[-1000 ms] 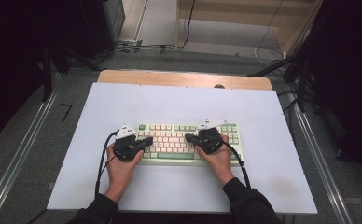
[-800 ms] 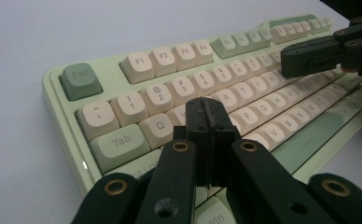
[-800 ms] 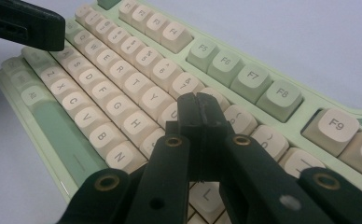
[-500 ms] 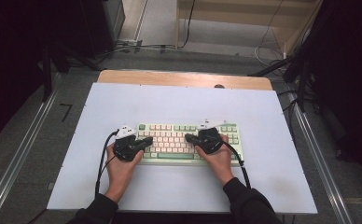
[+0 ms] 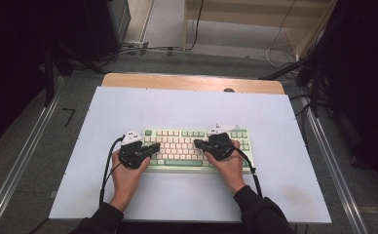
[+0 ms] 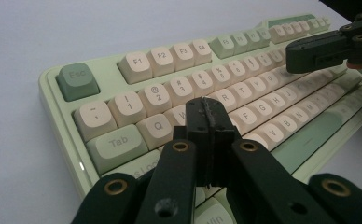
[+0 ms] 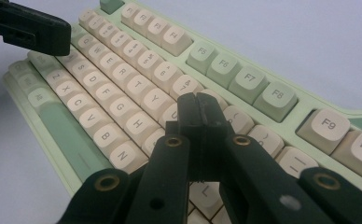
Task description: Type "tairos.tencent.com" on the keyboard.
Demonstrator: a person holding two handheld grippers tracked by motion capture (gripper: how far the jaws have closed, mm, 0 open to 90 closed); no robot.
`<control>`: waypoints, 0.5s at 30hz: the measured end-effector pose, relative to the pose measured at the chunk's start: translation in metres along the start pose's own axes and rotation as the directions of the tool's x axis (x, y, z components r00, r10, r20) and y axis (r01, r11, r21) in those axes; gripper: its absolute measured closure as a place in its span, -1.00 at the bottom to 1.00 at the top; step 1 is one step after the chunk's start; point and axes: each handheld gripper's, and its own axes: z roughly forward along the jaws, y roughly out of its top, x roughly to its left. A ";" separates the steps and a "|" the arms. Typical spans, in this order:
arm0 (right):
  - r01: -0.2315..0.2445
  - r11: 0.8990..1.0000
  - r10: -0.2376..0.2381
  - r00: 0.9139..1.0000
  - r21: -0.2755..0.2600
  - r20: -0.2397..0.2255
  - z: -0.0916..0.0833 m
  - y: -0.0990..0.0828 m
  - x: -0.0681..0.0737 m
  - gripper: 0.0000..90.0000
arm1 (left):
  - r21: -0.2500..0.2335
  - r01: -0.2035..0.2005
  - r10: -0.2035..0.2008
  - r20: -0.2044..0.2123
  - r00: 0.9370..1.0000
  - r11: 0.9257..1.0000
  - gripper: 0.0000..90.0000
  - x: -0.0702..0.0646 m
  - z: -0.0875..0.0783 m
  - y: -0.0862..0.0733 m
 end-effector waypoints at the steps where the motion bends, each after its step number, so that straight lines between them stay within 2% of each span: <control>1: -0.001 1.000 0.001 1.000 -0.001 0.000 -0.001 0.000 0.000 0.96 | 0.002 -0.002 0.002 0.000 1.000 1.000 1.00 0.000 0.000 0.000; 15: 0.004 1.000 -0.004 1.000 -0.022 -0.009 -0.009 0.001 0.002 0.96 | -0.008 0.001 0.000 0.018 1.000 1.000 1.00 -0.005 0.005 0.003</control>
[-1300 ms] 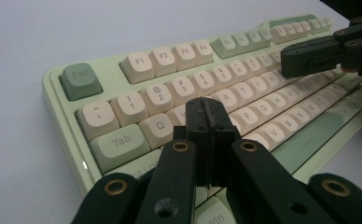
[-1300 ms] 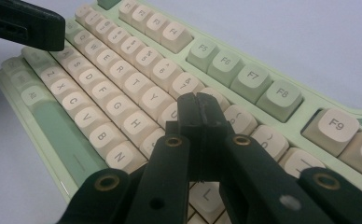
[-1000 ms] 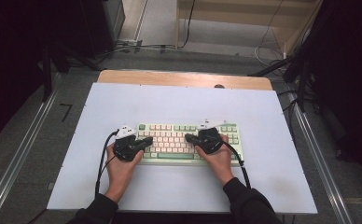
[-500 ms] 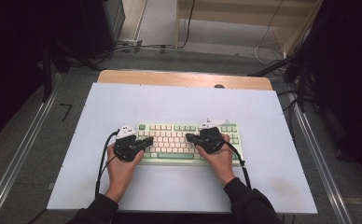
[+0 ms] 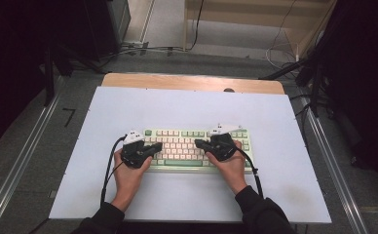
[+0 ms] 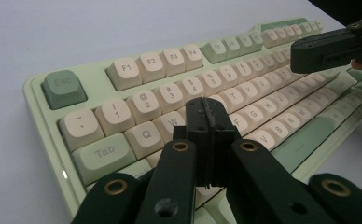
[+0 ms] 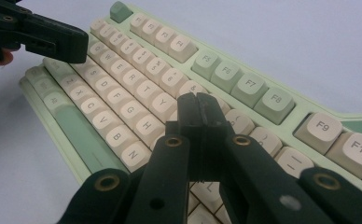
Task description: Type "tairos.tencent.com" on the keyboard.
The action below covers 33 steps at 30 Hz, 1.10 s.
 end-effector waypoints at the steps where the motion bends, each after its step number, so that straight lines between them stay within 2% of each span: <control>1: -0.002 1.000 0.002 1.000 0.001 0.001 0.000 0.000 0.000 0.96 | 0.002 -0.002 0.002 0.001 1.000 1.000 1.00 0.000 0.001 0.000; 11: -0.005 1.000 0.005 1.000 0.001 0.007 -0.002 -0.002 -0.002 0.96 | -0.010 0.002 -0.001 0.018 1.000 1.000 1.00 -0.006 0.007 0.005; 18: -0.014 1.000 0.015 1.000 -0.015 0.014 -0.009 -0.003 -0.003 0.96 | 0.008 -0.040 0.040 0.018 0.999 0.999 1.00 -0.011 0.011 0.012; 20: -0.014 1.000 0.014 1.000 -0.017 0.014 -0.010 -0.003 -0.003 0.96 | 0.019 -0.037 0.036 0.021 0.999 0.999 1.00 -0.009 0.014 0.013; 28: -0.013 1.000 0.013 1.000 -0.018 0.012 -0.008 -0.003 -0.003 0.96 | -0.003 -0.008 0.008 0.043 0.999 1.000 1.00 -0.009 0.022 0.016; 33: -0.013 1.000 0.013 1.000 -0.017 0.010 -0.008 -0.002 -0.002 0.96 | 0.004 -0.023 0.022 0.045 0.999 1.000 1.00 -0.012 0.026 0.017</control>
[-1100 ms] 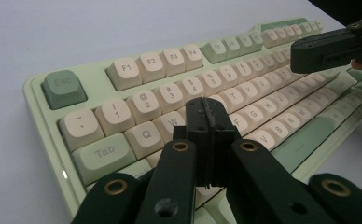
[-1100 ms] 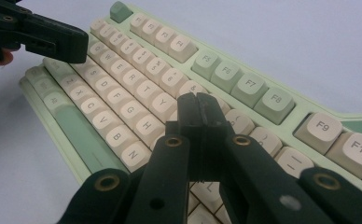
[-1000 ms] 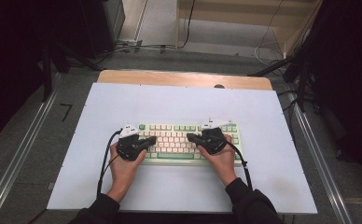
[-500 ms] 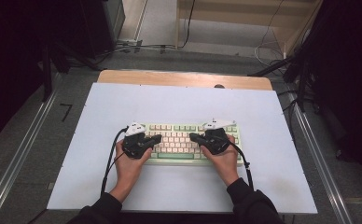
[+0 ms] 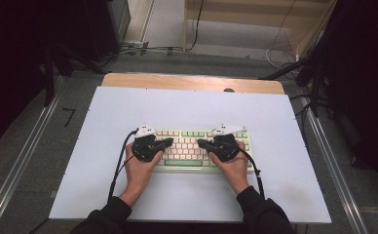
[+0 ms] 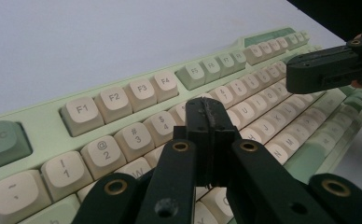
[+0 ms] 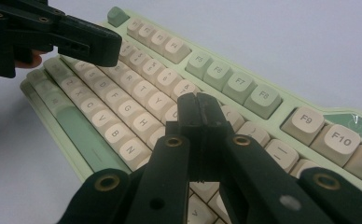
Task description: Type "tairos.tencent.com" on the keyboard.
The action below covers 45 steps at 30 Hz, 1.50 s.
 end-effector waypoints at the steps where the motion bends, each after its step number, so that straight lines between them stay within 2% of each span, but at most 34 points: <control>1: 0.000 1.000 0.000 1.000 0.000 0.000 0.000 0.000 0.000 0.96 | -0.002 0.000 0.000 -0.001 1.000 1.000 1.00 0.000 0.001 0.000; 7: 0.001 1.000 -0.001 1.000 -0.001 0.001 0.000 0.000 0.000 0.96 | 0.015 -0.015 0.015 -0.008 1.000 1.000 1.00 -0.001 0.005 -0.001; 17: -0.001 1.000 0.001 1.000 -0.001 0.001 0.000 0.000 0.000 0.96 | 0.022 -0.015 0.016 -0.015 1.000 1.000 1.00 -0.001 0.010 -0.002; 25: -0.001 1.000 0.001 1.000 0.004 0.004 0.001 0.000 0.000 0.96 | 0.054 -0.027 0.028 -0.026 0.999 0.998 1.00 -0.001 0.015 -0.004; 32: 0.001 1.000 -0.001 1.000 0.005 0.005 0.001 -0.001 -0.001 0.96 | 0.010 -0.025 0.025 -0.011 1.000 1.000 1.00 -0.004 0.007 -0.001; 45: -0.003 1.000 0.003 1.000 0.006 0.008 0.001 -0.001 -0.003 0.96 | -0.011 -0.013 0.013 0.002 1.000 1.000 1.00 -0.003 -0.003 -0.001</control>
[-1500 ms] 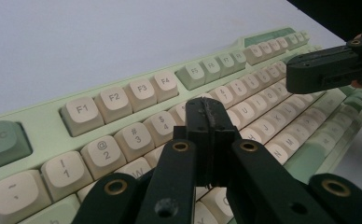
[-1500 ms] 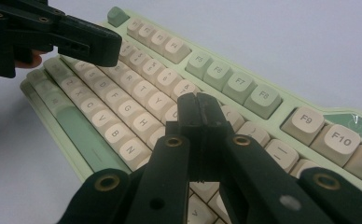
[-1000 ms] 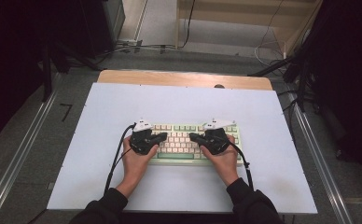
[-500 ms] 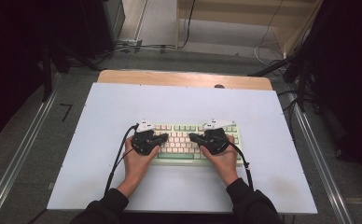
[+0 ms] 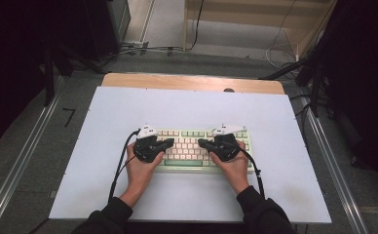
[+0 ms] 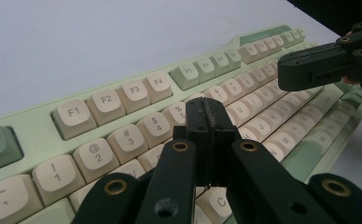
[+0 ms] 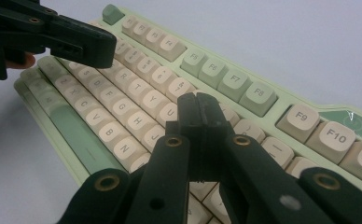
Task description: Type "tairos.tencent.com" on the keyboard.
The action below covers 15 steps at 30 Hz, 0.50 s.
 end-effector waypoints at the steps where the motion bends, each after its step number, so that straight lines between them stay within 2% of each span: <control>1: 0.001 1.000 -0.001 1.000 0.000 0.000 0.000 0.000 0.000 0.96 | -0.002 -0.001 0.001 0.004 1.000 1.000 1.00 0.000 -0.001 0.000; 15: -0.002 1.000 0.002 1.000 0.001 0.009 0.000 -0.001 -0.002 0.96 | -0.008 0.000 0.000 0.002 1.000 1.000 1.00 0.003 -0.009 -0.005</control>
